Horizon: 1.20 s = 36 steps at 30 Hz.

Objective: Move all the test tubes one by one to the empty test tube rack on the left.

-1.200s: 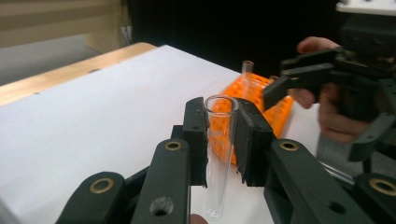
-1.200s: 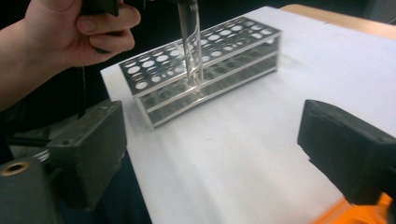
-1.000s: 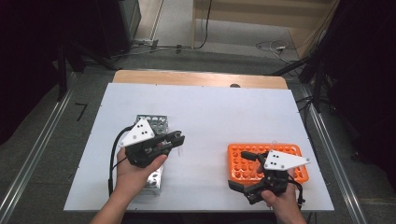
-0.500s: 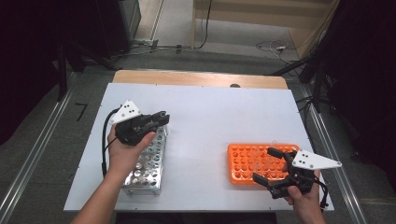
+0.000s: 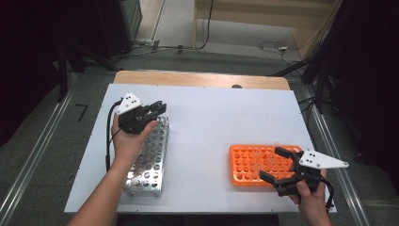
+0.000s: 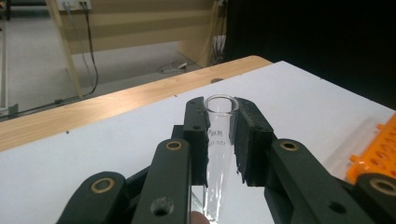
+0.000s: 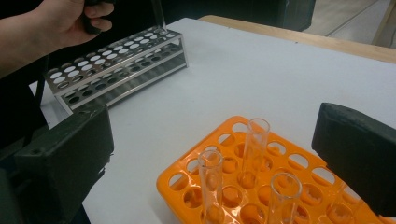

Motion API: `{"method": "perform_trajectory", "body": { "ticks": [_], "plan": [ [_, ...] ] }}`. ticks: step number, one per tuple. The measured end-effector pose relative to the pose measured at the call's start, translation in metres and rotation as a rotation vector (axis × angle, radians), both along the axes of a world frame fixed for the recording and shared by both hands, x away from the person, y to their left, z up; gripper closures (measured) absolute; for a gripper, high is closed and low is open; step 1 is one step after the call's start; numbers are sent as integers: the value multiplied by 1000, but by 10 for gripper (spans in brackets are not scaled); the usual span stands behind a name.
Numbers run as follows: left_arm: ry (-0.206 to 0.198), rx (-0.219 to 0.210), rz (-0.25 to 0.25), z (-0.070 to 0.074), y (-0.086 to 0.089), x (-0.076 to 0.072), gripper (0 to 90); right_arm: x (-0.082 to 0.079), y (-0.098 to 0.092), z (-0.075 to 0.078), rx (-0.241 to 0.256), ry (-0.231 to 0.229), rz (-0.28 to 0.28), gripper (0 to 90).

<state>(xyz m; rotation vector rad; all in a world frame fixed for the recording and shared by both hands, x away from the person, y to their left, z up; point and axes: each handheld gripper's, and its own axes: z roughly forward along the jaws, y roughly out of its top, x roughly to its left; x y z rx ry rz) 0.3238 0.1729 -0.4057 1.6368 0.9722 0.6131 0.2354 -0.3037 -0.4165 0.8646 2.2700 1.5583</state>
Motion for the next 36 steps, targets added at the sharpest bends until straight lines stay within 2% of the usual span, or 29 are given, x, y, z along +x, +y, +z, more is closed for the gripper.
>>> {"method": "perform_trajectory", "body": {
  "ticks": [8, 13, 20, 25, 31, 36],
  "plan": [
    [8, -5, 51, -7, 3, 11, 763, 1, -2, 0, 5, -1, -5, 0],
    [30, 25, 63, -11, 1, 16, 763, 0, -1, 0, 3, -4, -7, 0],
    [77, 53, 71, -16, -2, 18, 762, 0, -2, 0, 6, -8, -5, 0],
    [106, 88, 66, -20, -5, 19, 762, 0, -2, -1, 8, -10, -8, 0],
    [151, 91, 85, -21, -7, 20, 759, 0, -2, 0, 10, -12, -8, 0],
    [178, 130, 74, -23, -9, 20, 757, 0, -2, 0, 11, -11, -8, 0]
  ]
}}
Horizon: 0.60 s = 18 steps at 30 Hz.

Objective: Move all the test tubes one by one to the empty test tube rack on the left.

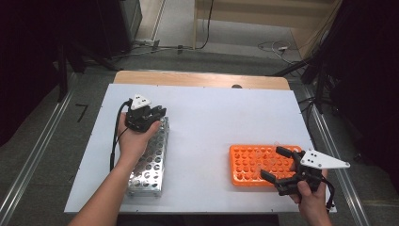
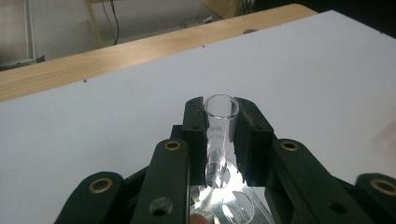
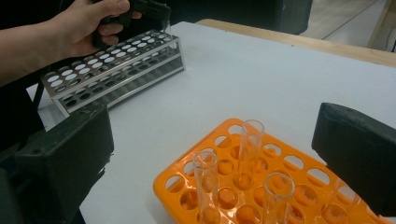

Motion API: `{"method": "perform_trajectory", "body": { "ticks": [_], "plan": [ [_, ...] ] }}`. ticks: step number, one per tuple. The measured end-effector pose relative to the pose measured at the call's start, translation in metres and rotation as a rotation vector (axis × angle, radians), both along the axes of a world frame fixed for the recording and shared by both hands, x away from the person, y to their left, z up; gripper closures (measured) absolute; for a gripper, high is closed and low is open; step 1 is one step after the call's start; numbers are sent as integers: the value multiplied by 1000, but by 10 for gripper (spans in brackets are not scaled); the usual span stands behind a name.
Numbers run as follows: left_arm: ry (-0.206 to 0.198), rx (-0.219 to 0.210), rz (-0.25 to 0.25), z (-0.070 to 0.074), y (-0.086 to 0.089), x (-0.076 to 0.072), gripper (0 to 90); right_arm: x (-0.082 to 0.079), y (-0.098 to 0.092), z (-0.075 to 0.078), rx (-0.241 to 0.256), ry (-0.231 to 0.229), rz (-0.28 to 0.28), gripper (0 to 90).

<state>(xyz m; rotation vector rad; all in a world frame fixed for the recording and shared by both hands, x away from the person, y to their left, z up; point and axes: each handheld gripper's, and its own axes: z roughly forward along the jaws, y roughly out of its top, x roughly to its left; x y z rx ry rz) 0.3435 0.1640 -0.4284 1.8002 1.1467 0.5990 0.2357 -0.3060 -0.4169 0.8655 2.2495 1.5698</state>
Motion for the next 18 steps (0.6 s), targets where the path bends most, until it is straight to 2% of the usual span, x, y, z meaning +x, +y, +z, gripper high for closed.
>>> {"method": "perform_trajectory", "body": {
  "ticks": [3, 7, 9, 11, 15, 18],
  "plan": [
    [22, 17, -3, -1, -1, 0, 754, 0, -1, 0, 4, 2, -3, 0],
    [51, 14, -12, -2, -1, 1, 745, 1, -1, -1, 5, 4, -5, 0],
    [54, 4, -20, -2, 0, 1, 720, 1, -1, -1, 6, 6, -9, 0],
    [50, -4, -18, -1, 0, 0, 648, 2, -2, -1, 5, 3, -10, 0],
    [31, -61, -7, 4, 3, -4, 444, 3, -5, -1, 5, 3, -25, 0],
    [10, -104, -24, 9, 6, -9, 333, 4, -9, 0, 13, 3, -39, 0]
  ]
}}
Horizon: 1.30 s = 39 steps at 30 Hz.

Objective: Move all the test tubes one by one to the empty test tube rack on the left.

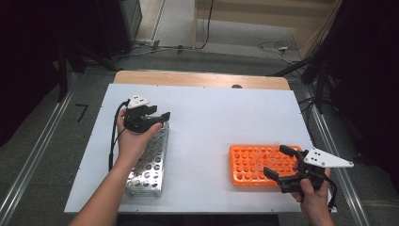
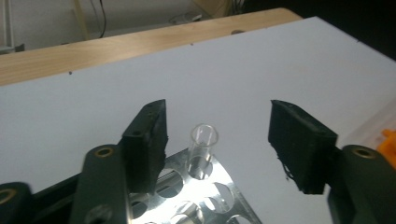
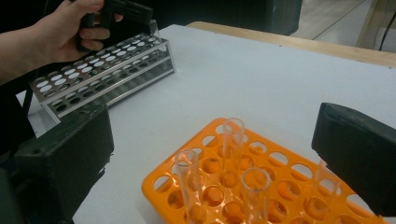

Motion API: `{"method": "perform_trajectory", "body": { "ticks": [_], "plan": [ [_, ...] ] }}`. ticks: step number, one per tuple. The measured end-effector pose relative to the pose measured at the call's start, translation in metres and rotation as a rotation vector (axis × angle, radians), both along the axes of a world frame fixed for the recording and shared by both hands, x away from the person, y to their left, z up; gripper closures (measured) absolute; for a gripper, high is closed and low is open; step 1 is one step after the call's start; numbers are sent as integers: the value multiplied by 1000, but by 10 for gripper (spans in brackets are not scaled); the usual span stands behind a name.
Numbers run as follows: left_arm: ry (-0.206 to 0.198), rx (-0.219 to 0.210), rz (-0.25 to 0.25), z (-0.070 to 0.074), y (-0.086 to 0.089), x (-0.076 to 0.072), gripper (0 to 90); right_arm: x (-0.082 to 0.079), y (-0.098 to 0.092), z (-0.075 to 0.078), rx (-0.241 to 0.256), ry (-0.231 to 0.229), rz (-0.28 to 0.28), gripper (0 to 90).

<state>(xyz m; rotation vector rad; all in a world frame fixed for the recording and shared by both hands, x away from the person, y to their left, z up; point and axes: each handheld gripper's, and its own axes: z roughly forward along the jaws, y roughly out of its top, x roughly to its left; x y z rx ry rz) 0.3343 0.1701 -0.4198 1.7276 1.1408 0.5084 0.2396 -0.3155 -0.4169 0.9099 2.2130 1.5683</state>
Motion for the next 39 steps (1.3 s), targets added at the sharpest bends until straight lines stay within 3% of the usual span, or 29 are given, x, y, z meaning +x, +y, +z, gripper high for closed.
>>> {"method": "perform_trajectory", "body": {
  "ticks": [6, 12, 18, 22, 24, 28, 32, 39],
  "plan": [
    [-44, -82, -31, 6, 4, -19, 159, 3, -12, 2, 7, -1, -42, 0],
    [-78, -140, -100, 11, 7, -43, 23, 7, -23, 0, 10, 10, -77, 0],
    [-106, -140, -163, 11, 5, -68, 0, 12, -30, -3, -12, 23, -128, 13],
    [-120, -151, -175, 10, 3, -82, 0, 16, -33, -7, -10, 43, -148, 37],
    [-118, -135, -184, 12, 1, -88, 0, 18, -35, -9, -2, 61, -147, 43],
    [-134, -132, -201, 15, -2, -100, 0, 25, -39, -13, -7, 80, -192, 132],
    [-133, -131, -208, 14, -3, -107, 0, 31, -42, -20, -14, 109, -215, 190],
    [-118, -135, -210, 6, -2, -107, 0, 38, -39, -31, -63, 138, -203, 290]
  ]
}}
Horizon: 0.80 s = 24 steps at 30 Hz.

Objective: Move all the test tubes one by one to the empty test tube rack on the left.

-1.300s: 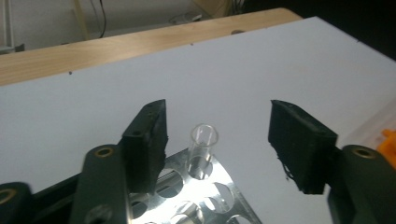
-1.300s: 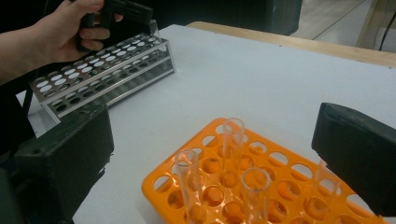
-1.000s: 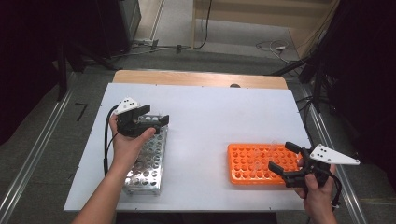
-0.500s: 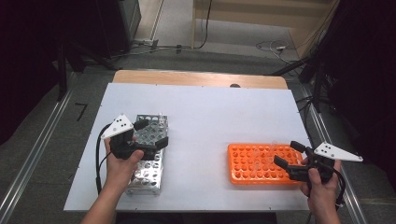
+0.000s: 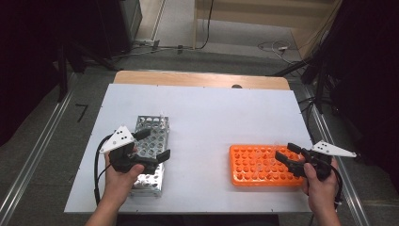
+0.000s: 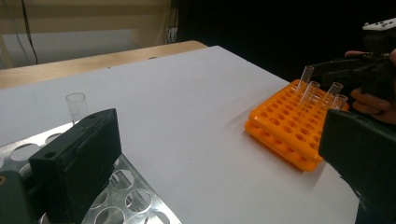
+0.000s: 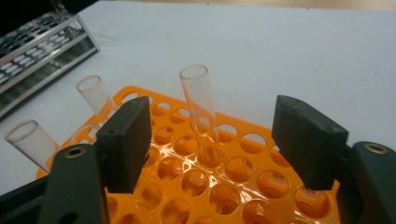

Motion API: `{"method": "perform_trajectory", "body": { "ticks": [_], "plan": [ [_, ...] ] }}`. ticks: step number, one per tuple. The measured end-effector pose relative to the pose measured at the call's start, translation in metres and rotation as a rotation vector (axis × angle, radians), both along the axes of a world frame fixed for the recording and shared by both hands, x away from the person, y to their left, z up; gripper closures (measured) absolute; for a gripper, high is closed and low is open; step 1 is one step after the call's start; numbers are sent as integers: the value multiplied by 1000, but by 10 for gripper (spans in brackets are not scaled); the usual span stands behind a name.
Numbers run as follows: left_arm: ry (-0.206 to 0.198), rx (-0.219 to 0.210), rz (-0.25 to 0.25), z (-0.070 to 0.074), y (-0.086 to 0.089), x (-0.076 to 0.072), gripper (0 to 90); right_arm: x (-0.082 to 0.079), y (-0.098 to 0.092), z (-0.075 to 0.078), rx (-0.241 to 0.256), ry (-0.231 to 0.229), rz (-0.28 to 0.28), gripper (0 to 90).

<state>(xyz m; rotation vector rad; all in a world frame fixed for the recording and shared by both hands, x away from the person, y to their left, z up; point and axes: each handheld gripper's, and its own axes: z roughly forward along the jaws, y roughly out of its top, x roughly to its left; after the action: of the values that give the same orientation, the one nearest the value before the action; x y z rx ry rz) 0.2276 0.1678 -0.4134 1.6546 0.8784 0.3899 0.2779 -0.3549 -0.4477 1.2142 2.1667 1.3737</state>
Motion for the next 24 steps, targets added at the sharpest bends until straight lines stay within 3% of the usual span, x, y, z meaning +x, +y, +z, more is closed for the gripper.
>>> {"method": "perform_trajectory", "body": {
  "ticks": [7, 13, 24],
  "plan": [
    [10, 8, -3, -3, -3, 1, 0, 9, 8, -12, -41, 60, 38, 443],
    [14, 5, -3, -4, -3, 1, 0, 10, 12, -13, -69, 78, 45, 559],
    [15, 5, -7, -4, -5, 1, 0, 11, 25, -15, -166, 103, 10, 694]
  ]
}}
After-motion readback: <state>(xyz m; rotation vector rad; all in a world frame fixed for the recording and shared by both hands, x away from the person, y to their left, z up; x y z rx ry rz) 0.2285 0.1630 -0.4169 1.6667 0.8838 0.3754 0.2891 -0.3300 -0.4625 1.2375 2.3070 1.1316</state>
